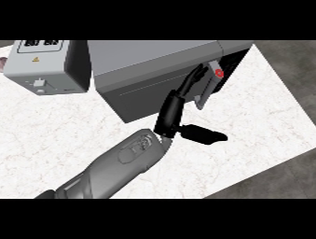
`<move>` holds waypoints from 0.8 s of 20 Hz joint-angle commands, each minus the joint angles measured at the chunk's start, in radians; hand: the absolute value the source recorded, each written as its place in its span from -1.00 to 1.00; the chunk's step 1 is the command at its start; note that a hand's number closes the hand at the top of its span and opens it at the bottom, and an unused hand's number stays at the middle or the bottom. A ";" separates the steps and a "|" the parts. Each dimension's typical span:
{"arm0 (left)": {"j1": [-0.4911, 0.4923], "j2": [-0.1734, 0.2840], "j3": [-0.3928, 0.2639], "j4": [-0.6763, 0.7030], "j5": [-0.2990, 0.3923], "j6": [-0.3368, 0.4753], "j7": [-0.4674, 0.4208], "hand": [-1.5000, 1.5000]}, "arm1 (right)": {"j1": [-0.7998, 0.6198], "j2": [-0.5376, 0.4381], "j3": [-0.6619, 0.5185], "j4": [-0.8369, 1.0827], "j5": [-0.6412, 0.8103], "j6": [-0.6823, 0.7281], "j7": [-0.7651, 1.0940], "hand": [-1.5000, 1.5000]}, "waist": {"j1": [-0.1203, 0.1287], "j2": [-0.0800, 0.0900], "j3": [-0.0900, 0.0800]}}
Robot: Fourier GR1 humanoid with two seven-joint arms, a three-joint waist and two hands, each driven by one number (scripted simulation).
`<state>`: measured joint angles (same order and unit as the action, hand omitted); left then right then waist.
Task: Pick up the milk, place it into the microwave and close the microwave
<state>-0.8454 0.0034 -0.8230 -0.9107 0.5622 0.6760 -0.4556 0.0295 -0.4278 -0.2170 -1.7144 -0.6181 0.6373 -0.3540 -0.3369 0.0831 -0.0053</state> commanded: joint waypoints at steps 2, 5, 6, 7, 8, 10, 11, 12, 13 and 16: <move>-0.062 -0.003 0.018 0.047 0.045 0.009 -0.025 -1.00 | -0.037 -0.023 0.001 -0.001 -0.037 0.005 0.027 -1.00 | -0.013 0.006 0.000; -0.074 -0.003 0.017 0.061 0.062 0.017 -0.042 -1.00 | -0.041 -0.024 0.001 0.007 -0.059 0.005 0.035 -1.00 | -0.025 0.009 0.001; -0.066 -0.003 0.014 0.070 0.067 0.018 -0.052 -1.00 | -0.048 -0.051 -0.008 0.003 -0.055 0.010 0.048 -1.00 | -0.026 0.010 -0.001; -0.072 -0.003 0.011 0.062 0.079 0.025 -0.048 -1.00 | -0.047 -0.052 -0.005 0.004 -0.064 0.011 0.054 -1.00 | -0.038 0.007 0.000; -0.077 -0.003 0.015 0.070 0.083 0.023 -0.058 -1.00 | -0.050 -0.055 -0.013 0.006 -0.076 0.010 0.053 -1.00 | -0.038 0.005 0.001; -0.087 -0.003 0.013 0.076 0.097 0.027 -0.062 -1.00 | -0.067 -0.065 -0.012 0.013 -0.081 0.003 0.068 -1.00 | -0.028 0.007 0.001; -0.087 -0.003 0.013 0.080 0.100 0.028 -0.073 -1.00 | -0.065 -0.063 -0.013 0.014 -0.084 0.001 0.068 -1.00 | -0.036 0.009 0.001; -0.075 -0.003 0.013 0.090 0.107 0.027 -0.084 -1.00 | -0.067 -0.069 -0.022 0.011 -0.093 0.000 0.069 -1.00 | -0.039 0.009 0.000; -0.078 -0.003 0.001 0.083 0.109 0.025 -0.094 -1.00 | -0.080 -0.069 -0.020 0.018 -0.103 -0.004 0.073 -1.00 | -0.039 0.013 0.001; -0.081 -0.003 -0.001 0.088 0.129 0.033 -0.109 -1.00 | -0.091 -0.078 -0.020 0.025 -0.117 -0.005 0.086 -1.00 | -0.042 0.014 0.001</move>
<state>-0.8606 0.0120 -0.8560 -0.8696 0.6571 0.7054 -0.5822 -0.0436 -0.4958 -0.2344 -1.6965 -0.7147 0.6360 -0.2811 -0.3691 0.0888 -0.0051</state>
